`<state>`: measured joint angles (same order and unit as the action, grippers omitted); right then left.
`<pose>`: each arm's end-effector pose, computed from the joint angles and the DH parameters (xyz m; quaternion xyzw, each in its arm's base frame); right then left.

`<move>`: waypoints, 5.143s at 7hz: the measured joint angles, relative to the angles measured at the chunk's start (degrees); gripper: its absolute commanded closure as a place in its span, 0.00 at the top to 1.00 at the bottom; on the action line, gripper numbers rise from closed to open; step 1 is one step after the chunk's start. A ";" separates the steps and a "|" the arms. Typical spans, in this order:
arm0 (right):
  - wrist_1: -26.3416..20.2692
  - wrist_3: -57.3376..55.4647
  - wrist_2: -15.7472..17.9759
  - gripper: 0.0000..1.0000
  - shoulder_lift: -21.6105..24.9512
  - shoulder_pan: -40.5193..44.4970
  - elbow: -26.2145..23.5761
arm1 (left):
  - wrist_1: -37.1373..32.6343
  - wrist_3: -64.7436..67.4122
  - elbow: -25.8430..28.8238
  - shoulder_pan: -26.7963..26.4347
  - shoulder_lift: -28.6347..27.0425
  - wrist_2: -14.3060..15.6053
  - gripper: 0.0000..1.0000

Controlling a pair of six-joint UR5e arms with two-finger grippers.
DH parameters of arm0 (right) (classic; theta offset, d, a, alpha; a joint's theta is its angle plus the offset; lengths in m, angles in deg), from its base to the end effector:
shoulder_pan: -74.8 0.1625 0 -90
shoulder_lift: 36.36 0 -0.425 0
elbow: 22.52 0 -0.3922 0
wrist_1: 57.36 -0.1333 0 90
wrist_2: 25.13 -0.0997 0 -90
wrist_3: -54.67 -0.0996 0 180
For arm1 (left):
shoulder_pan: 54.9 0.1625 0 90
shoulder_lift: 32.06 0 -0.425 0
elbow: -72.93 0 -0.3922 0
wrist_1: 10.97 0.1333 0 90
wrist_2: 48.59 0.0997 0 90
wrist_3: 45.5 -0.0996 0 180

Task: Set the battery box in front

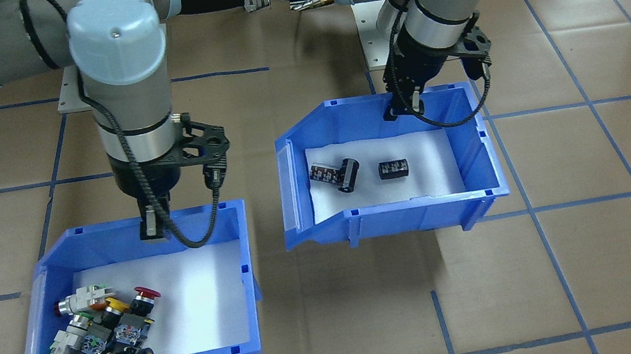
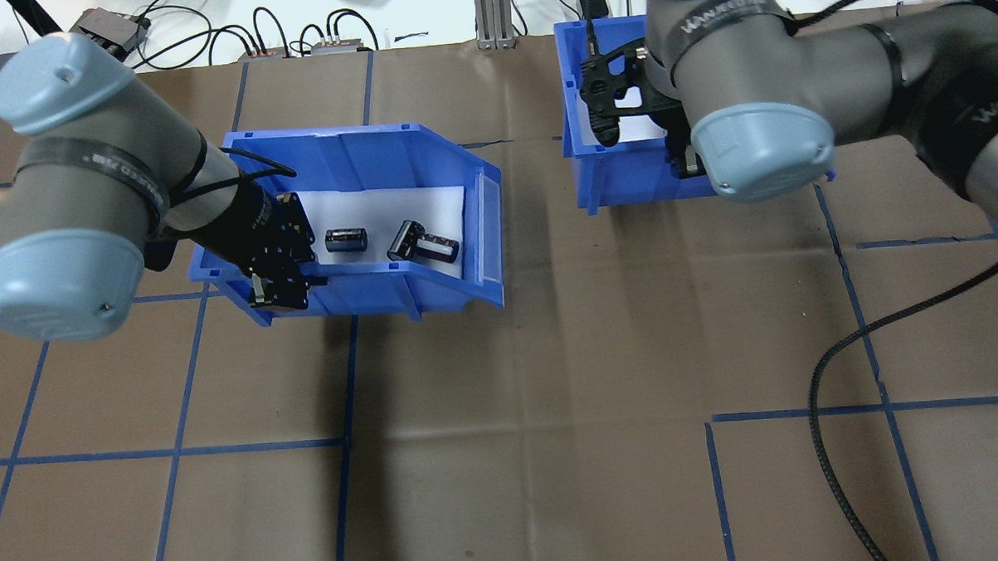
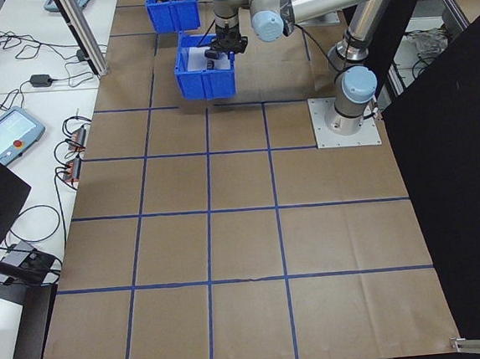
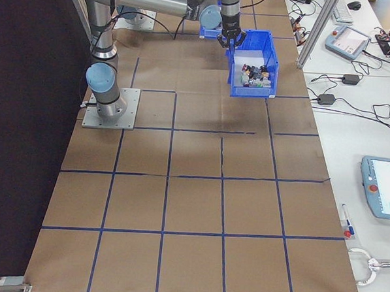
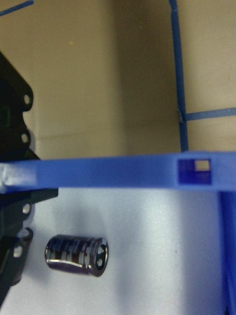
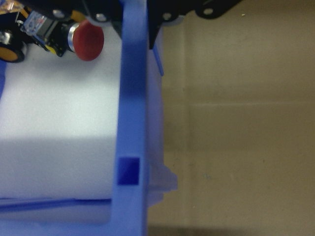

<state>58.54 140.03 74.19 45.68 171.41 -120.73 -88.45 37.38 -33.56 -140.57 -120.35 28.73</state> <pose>0.1797 -0.5333 0.3942 0.7094 -0.6950 0.0140 0.1162 -0.1198 -0.4727 0.3862 0.6869 -0.7180 -0.0851 0.0731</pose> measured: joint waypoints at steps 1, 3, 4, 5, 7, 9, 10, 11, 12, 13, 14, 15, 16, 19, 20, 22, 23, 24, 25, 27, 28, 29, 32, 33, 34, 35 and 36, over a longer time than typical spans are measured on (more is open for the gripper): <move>1.18 3.09 -1.72 0.00 3.16 -3.54 -4.35 | -0.69 -0.58 4.49 1.09 -3.76 -1.04 0.00; 3.24 8.40 -2.67 0.00 8.75 -8.97 -12.13 | -1.15 -0.25 12.15 1.03 -11.03 -2.96 0.00; 5.33 10.14 -2.43 0.00 11.07 -10.74 -16.10 | -0.85 0.29 14.77 0.16 -14.22 -4.91 0.00; 7.85 11.49 -2.11 0.00 12.87 -11.94 -19.71 | -0.08 2.02 16.94 -1.74 -17.14 -6.87 0.00; 10.32 12.41 -1.94 0.00 14.92 -13.01 -23.98 | 5.17 9.44 20.60 -6.96 -22.66 -8.04 0.00; 10.79 12.74 -1.82 0.00 15.39 -13.17 -25.13 | 13.80 16.19 24.07 -11.36 -29.89 -8.00 0.04; 10.82 13.15 -1.66 0.00 15.49 -13.19 -25.25 | 16.21 18.07 25.37 -13.12 -32.73 -7.96 0.04; 10.81 13.52 -1.26 0.00 15.64 -13.20 -25.49 | 18.04 19.93 25.68 -14.77 -34.62 -7.94 0.04; 10.81 13.69 -0.78 0.00 16.26 -13.19 -26.37 | 19.37 21.20 25.25 -16.21 -35.47 -7.91 0.06; 10.74 13.73 -0.57 0.00 17.77 -13.08 -27.82 | 19.85 21.71 24.67 -17.05 -35.53 -7.90 0.10; 10.43 13.75 -0.47 0.00 19.56 -12.94 -29.08 | 19.89 21.80 24.16 -17.42 -35.30 -7.85 0.58; 10.09 13.75 -0.41 0.00 21.07 -12.89 -30.28 | 19.45 21.48 23.66 -17.55 -34.76 -7.52 0.99; 10.01 13.68 -0.38 0.00 22.42 -12.81 -31.83 | 18.65 20.04 22.92 -17.57 -33.96 -5.76 1.00; 9.73 13.07 -0.85 0.00 27.53 -12.43 -35.89 | 11.91 15.08 21.68 -16.16 -28.68 -1.26 1.00; 9.68 12.78 -1.21 0.00 28.40 -11.71 -36.74 | 6.29 8.70 22.11 -13.85 -25.58 -0.27 1.00; 9.65 8.36 -1.54 0.00 28.79 -7.14 -37.55 | -5.57 -14.45 25.09 -7.43 -19.97 3.95 1.00; 9.58 4.64 -1.62 0.00 28.56 -4.12 -37.62 | -10.17 -30.45 27.48 -4.53 -17.71 5.90 1.00; 9.56 0.97 -1.65 0.00 28.11 -1.27 -37.65 | -13.11 -46.73 29.55 -2.76 -15.98 6.76 1.00; 9.71 -2.88 -1.63 0.00 27.44 1.97 -37.60 | -14.33 -62.23 30.92 -1.94 -14.56 7.05 1.00; 10.63 -9.63 -1.14 0.00 24.63 8.51 -36.51 | -14.94 -82.49 31.65 -1.57 -12.73 8.02 1.00; 10.84 -12.86 -0.68 0.00 22.67 11.55 -35.19 | -14.79 -87.14 31.83 -1.55 -12.63 11.26 1.00; 10.75 -16.20 0.30 0.00 20.32 14.82 -33.30 | -14.49 -89.44 31.96 -1.54 -13.09 15.13 1.00; 10.46 -26.33 5.91 0.00 9.83 25.92 -25.69 | -14.74 -90.47 31.14 -1.63 -13.28 17.60 1.00; 10.34 -28.77 6.88 0.00 6.54 28.76 -22.98 | -14.78 -90.43 30.64 -1.66 -13.66 17.68 1.00; 10.30 -30.47 7.41 0.00 4.63 30.70 -21.44 | -14.79 -90.41 29.61 -1.68 -13.68 17.72 1.00; 10.21 -31.00 7.76 0.00 4.00 31.60 -20.93 | -14.66 -90.38 28.42 -1.67 -13.51 17.73 1.00; 10.07 -30.96 7.75 0.00 3.84 31.92 -20.95 | -14.47 -90.34 27.71 -1.66 -13.37 17.74 1.00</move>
<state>68.61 109.07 81.94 49.52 203.33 -141.68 -102.92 -52.96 -5.85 -142.24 -133.72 46.47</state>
